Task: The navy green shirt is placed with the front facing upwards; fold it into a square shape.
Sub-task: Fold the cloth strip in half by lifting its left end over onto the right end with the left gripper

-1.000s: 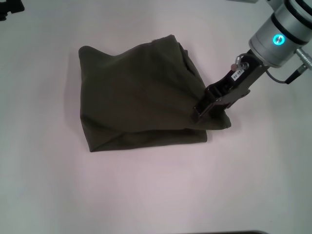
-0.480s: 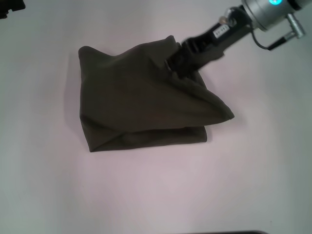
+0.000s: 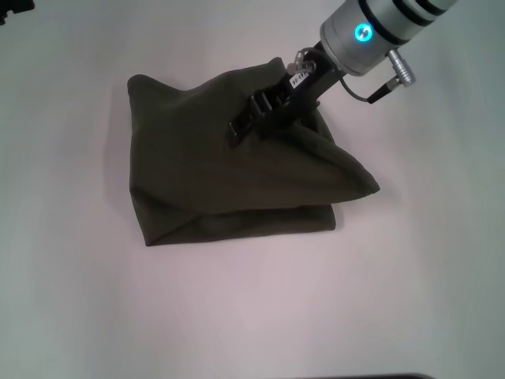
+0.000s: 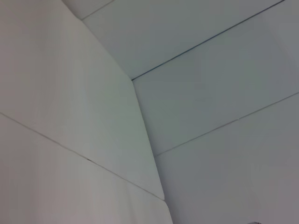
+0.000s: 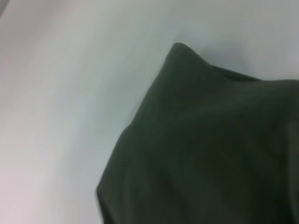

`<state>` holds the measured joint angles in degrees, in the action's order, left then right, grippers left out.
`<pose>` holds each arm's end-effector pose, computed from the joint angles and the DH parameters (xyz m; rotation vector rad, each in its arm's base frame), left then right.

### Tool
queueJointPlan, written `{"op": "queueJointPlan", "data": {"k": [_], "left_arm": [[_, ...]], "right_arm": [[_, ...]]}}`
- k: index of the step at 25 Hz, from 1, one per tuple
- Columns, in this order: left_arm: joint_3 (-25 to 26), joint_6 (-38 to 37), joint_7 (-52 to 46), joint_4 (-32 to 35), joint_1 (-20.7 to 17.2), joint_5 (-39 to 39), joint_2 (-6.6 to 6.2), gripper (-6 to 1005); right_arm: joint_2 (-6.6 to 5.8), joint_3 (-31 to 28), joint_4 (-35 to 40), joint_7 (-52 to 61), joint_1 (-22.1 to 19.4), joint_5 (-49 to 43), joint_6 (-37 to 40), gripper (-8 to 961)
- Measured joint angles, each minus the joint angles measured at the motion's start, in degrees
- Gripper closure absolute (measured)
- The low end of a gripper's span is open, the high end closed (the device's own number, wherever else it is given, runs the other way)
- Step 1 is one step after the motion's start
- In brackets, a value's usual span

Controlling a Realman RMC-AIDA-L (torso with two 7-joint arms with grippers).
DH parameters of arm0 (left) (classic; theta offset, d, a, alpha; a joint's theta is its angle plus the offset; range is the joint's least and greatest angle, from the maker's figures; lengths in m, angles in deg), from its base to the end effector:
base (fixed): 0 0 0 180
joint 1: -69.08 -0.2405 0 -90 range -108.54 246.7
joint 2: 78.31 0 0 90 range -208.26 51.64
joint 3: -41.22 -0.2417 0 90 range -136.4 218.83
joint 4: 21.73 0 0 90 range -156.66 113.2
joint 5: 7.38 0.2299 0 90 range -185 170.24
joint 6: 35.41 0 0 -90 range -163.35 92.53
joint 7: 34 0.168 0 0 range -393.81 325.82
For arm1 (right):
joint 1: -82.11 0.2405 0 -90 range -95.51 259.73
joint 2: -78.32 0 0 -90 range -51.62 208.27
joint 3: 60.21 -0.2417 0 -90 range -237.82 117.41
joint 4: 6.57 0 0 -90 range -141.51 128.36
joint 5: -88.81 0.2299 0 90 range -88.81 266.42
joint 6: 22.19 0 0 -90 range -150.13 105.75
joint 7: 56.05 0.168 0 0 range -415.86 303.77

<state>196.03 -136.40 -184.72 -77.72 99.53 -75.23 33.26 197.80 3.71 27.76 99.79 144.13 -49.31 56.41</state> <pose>-0.2424 0.3666 0.1403 -2.1188 -1.8262 -1.0554 0.1176 0.4146 -0.0873 -2.6083 1.5251 -0.2273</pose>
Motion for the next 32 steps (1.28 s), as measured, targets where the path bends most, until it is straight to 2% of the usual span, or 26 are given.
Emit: {"op": "queueJointPlan", "data": {"k": [7,12,20,28,32], "left_arm": [[0.0,0.5,0.7,1.6,0.1,0.1,0.04,308],[0.0,1.1,0.9,2.2,0.3,0.3,-0.09,308],[0.0,1.1,0.9,2.3,0.3,0.2,0.11,309],[0.0,1.1,0.9,2.4,0.4,0.0,0.03,309],[0.0,1.1,0.9,2.4,0.4,0.0,0.01,309]], "right_arm": [[-0.06,2.9,-1.2,1.7,-0.5,-0.2,-3.6,327],[-0.18,4.1,-0.1,3.5,-1.0,-2.6,-3.1,327],[-1.51,3.4,10.8,6.9,-7.0,-3.9,0.9,328],[-4.4,0.5,13.3,8.7,-11.2,-4.1,1.8,327],[-4.21,-3.7,17.7,8.2,-12.7,-3.5,4.1,327]]}}
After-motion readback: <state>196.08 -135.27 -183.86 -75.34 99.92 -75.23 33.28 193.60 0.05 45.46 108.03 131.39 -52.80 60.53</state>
